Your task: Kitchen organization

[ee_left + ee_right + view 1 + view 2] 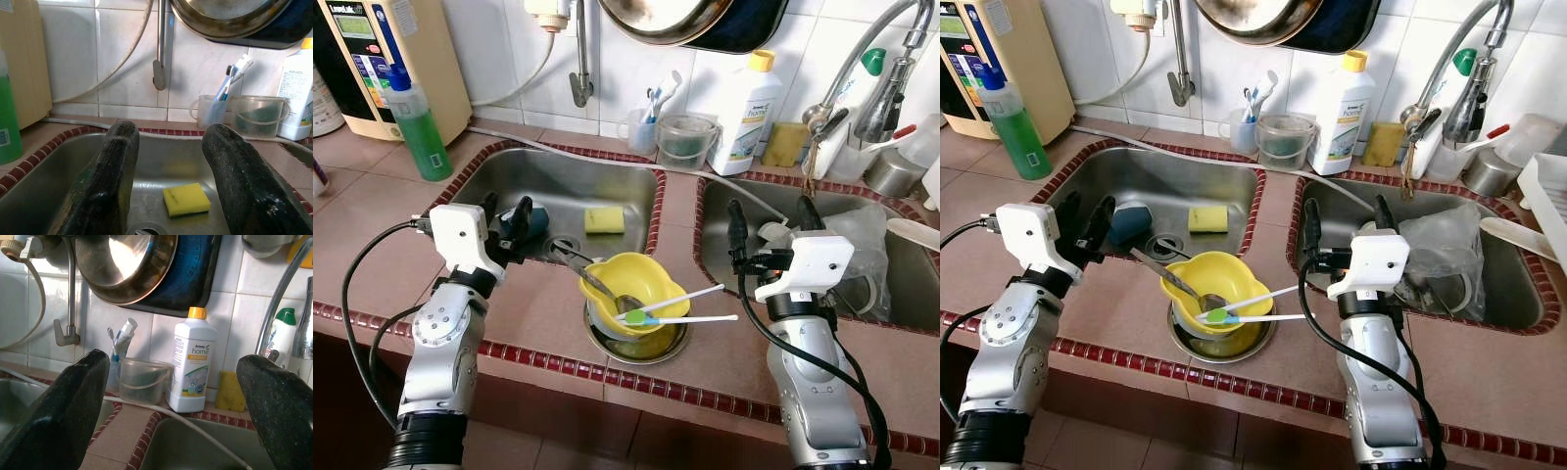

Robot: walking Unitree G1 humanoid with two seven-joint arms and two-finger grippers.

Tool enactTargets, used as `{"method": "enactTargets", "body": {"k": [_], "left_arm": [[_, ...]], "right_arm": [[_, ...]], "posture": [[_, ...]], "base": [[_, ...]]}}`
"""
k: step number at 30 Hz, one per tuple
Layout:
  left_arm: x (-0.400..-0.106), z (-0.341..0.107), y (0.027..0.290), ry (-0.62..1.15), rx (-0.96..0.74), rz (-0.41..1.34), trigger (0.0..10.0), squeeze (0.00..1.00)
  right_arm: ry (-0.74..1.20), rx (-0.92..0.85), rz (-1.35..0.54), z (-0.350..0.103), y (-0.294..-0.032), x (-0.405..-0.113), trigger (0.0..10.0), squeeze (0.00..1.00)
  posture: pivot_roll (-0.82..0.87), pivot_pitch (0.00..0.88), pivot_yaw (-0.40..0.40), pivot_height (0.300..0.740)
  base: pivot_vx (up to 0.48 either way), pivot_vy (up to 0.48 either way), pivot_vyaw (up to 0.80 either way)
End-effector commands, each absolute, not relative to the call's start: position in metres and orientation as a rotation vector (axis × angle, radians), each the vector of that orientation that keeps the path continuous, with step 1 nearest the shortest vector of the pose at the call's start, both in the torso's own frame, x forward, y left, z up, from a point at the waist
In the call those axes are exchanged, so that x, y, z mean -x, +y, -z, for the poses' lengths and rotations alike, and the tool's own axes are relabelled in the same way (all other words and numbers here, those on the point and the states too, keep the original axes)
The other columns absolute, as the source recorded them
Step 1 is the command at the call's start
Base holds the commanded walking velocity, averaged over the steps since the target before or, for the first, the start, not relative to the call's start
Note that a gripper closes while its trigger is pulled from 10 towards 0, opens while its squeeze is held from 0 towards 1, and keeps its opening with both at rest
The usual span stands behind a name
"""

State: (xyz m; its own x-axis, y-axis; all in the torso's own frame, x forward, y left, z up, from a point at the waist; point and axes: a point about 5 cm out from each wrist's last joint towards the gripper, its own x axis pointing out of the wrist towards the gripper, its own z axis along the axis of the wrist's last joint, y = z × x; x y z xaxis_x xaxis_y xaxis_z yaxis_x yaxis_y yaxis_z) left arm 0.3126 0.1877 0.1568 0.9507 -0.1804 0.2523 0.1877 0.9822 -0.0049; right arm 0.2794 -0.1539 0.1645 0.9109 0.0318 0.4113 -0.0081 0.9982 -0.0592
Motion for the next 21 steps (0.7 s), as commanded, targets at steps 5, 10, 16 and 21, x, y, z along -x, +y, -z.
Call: {"method": "enactTargets", "body": {"k": [5,10,16,21], "left_arm": [[-0.313,-0.161,0.186,-0.256,0.006,0.213,10.0,0.0],[-0.314,-0.161,0.186,-0.253,0.007,0.212,10.0,0.0],[-0.309,-0.152,0.186,-0.235,-0.005,0.203,10.0,0.0],[-0.303,-0.137,0.188,-0.191,-0.019,0.193,10.0,0.0]], "right_arm": [[-0.436,0.058,-0.013,-0.166,-0.155,-0.278,10.0,0.0],[-0.434,0.058,-0.012,-0.165,-0.156,-0.278,10.0,0.0],[-0.412,0.047,-0.015,-0.159,-0.154,-0.274,10.0,0.0],[-0.373,0.047,-0.016,-0.148,-0.154,-0.269,10.0,0.0]], "posture": [[0.04,0.0,0.002,0.74],[0.04,0.0,0.0,0.74],[0.04,0.0,-0.001,0.74],[0.04,0.0,-0.002,0.74]], "base": [[0.0,0.0,0.0],[0.0,0.0,0.0],[0.0,0.0,0.0],[0.0,0.0,0.0]]}}
